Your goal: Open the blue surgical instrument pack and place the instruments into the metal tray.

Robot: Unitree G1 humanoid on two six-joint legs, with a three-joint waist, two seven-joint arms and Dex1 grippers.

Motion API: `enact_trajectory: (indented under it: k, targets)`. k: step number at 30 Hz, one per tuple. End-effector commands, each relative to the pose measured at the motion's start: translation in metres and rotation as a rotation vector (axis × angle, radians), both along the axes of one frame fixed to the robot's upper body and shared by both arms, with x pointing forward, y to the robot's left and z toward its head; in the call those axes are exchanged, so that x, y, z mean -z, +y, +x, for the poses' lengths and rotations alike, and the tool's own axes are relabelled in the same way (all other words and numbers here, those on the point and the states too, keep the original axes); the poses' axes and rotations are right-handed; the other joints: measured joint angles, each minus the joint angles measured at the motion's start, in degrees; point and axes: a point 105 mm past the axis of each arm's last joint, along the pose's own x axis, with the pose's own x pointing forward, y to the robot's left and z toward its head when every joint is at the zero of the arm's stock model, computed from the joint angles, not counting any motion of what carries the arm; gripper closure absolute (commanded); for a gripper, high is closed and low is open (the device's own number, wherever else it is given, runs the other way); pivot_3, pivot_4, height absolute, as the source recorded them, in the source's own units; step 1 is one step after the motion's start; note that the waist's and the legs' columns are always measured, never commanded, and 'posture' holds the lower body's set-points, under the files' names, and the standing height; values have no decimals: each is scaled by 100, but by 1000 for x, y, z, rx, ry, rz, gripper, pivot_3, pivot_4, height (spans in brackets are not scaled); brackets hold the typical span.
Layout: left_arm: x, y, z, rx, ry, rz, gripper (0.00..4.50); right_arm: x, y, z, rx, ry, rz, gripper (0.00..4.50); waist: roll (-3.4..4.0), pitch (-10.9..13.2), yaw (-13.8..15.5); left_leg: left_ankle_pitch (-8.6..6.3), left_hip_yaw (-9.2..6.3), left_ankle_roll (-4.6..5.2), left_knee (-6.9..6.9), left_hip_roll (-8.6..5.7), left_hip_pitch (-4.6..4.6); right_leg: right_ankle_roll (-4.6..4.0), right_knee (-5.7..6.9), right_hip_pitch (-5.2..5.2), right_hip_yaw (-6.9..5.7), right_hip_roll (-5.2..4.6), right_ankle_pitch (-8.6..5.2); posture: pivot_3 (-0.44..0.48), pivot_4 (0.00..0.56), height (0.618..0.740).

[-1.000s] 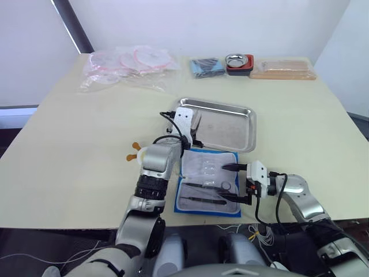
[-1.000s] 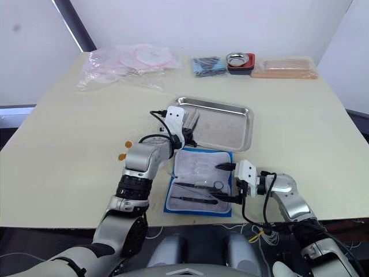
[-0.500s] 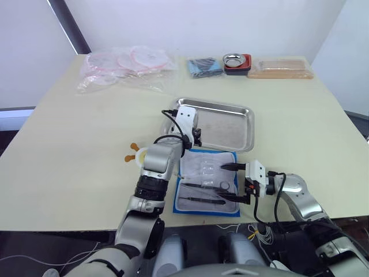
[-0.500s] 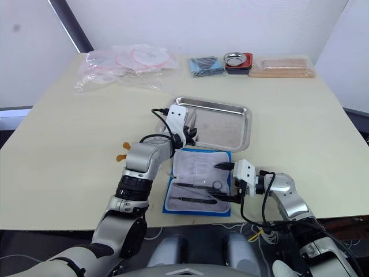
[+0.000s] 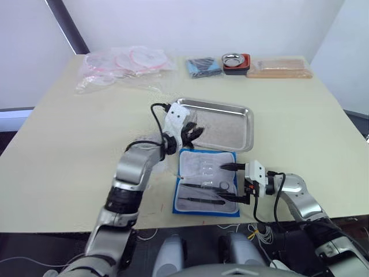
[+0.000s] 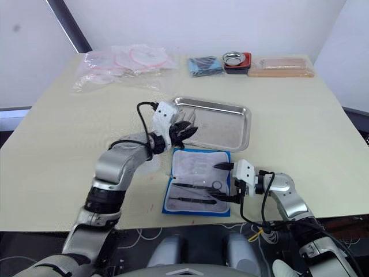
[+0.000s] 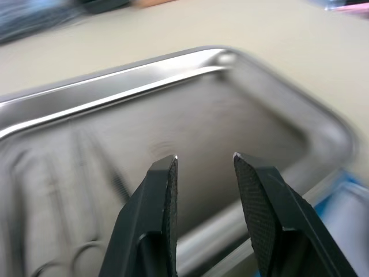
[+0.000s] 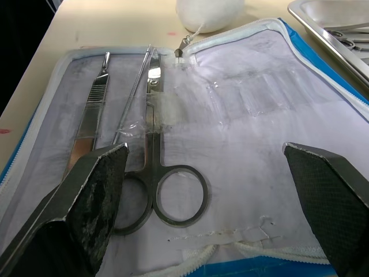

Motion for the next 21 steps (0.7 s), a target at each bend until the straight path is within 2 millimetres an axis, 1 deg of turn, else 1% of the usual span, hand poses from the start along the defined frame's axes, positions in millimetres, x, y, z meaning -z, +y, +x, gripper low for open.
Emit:
enact_trajectory:
  k: [1, 3, 5, 8, 11, 13, 14, 16, 17, 19, 21]
  targets:
    - [-18, 5, -25, 213, -88, -23, 2872, 70, -19, -28, 18, 221, -230, 0, 6, 3, -9, 0, 5, 0, 0, 2, 1, 1, -1, -1, 2, -3, -1, 0, 150, 740]
    - [-13, 14, -35, 287, -81, 7, 2872, 70, -20, -28, 18, 222, -231, 0, 10, 8, -6, 0, 2, 1, -1, 3, -1, 17, -2, -2, -1, -7, -11, 0, 150, 740]
    - [-12, 23, -46, 355, -60, -6, 2872, 70, -21, -28, 17, 222, -232, 0, 25, 17, -9, 0, 10, 1, -9, 8, -1, 17, -10, -4, 3, -7, -11, 0, 150, 740]
    - [-12, 33, -56, 411, -39, -8, 2872, 70, -21, -29, 15, 224, -233, 0, 17, 21, -7, 0, 9, 1, -11, 15, -5, 17, -21, -5, 0, -7, -11, 0, 150, 740]
    - [-9, 45, -68, 491, -46, 39, 2057, 70, -22, -31, 13, 228, -235, 0, 19, 21, -9, 0, 12, 2, -15, 19, -4, 18, -29, -6, 0, -8, -11, 0, 150, 740]
    - [-12, 56, -71, 539, -59, 52, 1292, 71, -23, -33, 11, 232, -235, 0, 19, 21, -1, 0, 11, 2, -23, 21, -3, 17, -36, -7, -2, -8, -11, 0, 150, 740]
    - [-14, 60, -73, 566, -67, 52, 1018, 71, -23, -33, 10, 233, -235, 0, 19, 21, -1, 0, 10, 2, -26, 23, -3, 15, -41, -7, -3, -6, -10, 0, 150, 740]
    - [-19, 66, -79, 637, -80, 52, 208, 71, -24, -34, 8, 235, -237, 0, 19, 20, 5, 0, 12, 2, -29, 27, -3, 11, -46, -8, -5, -6, -8, 0, 150, 740]
    - [-22, 68, -83, 680, -86, 45, 71, 71, -24, -34, 7, 235, -238, 0, 19, 20, 9, 0, 10, 2, -33, 28, -4, 10, -52, -8, -8, -6, -8, 0, 150, 740]
    - [-26, 72, -89, 737, -112, 57, 71, 71, -26, -35, 7, 236, -242, 0, 18, 20, 9, 0, 11, 2, -36, 28, -6, 8, -60, -8, -9, -6, -6, 0, 150, 740]
    - [-27, 74, -90, 756, -133, 80, 71, 71, -28, -35, 9, 236, -244, 0, 18, 20, 2, -1, 14, 2, -40, 30, -8, -6, -70, -8, -8, -7, 3, 0, 150, 740]
